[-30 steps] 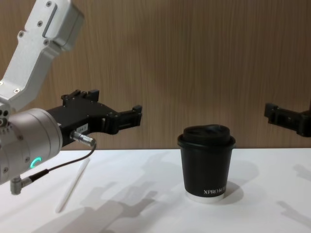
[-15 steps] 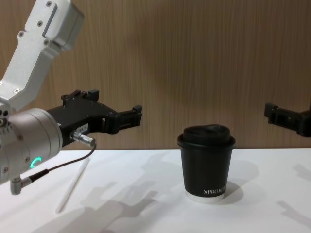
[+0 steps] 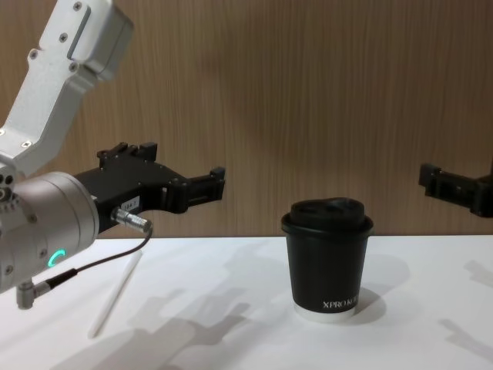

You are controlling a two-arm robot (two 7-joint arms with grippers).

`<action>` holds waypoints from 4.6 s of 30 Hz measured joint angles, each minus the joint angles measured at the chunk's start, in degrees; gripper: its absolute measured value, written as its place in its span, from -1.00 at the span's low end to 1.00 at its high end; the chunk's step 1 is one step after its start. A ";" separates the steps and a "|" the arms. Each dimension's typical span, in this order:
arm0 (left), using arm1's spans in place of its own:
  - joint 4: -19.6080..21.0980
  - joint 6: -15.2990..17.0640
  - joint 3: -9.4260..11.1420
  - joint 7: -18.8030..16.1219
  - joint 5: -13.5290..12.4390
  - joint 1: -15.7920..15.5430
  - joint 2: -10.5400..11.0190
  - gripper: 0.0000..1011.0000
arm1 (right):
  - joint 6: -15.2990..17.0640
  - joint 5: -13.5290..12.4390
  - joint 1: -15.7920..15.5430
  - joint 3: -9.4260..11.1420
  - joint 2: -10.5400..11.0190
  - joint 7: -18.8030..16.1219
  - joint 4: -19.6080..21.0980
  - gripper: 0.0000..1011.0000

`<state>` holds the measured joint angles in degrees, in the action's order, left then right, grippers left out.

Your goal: Pick up the straw with one hand, pass it to the other hand, and insert it into the cup.

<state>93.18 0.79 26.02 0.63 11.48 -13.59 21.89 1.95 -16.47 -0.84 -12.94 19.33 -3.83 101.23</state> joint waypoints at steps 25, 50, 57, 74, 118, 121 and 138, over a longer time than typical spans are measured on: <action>-0.13 0.10 -0.01 -0.02 -0.03 0.12 -0.28 0.98 | 0.00 0.00 0.00 0.00 0.00 0.00 0.00 0.98; -1.31 0.94 -2.25 -1.36 0.85 3.06 -1.70 0.98 | 0.00 0.00 0.00 0.00 0.00 0.00 0.00 0.98; 0.01 1.58 -3.88 -1.20 1.57 4.28 -0.75 0.98 | 0.00 0.00 0.00 0.00 0.00 0.00 0.00 0.98; 5.50 7.67 -7.83 0.88 6.49 8.54 0.74 0.98 | 0.00 0.00 0.00 0.00 0.00 0.00 0.00 0.98; 11.00 16.17 -11.88 -5.73 7.31 16.77 -3.27 0.98 | 0.00 0.00 0.00 0.00 0.00 0.00 0.00 0.98; 10.36 15.60 -12.16 -5.49 7.44 16.85 -3.61 0.98 | 0.00 0.00 0.00 0.00 0.00 0.00 0.00 0.98; 7.20 14.65 -13.64 -4.82 9.20 16.66 -6.43 0.98 | 0.00 0.00 0.00 0.00 0.00 0.00 0.00 0.98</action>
<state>100.38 15.45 12.39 -4.20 20.68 3.07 15.46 1.95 -16.47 -0.84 -12.94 19.33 -3.83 101.23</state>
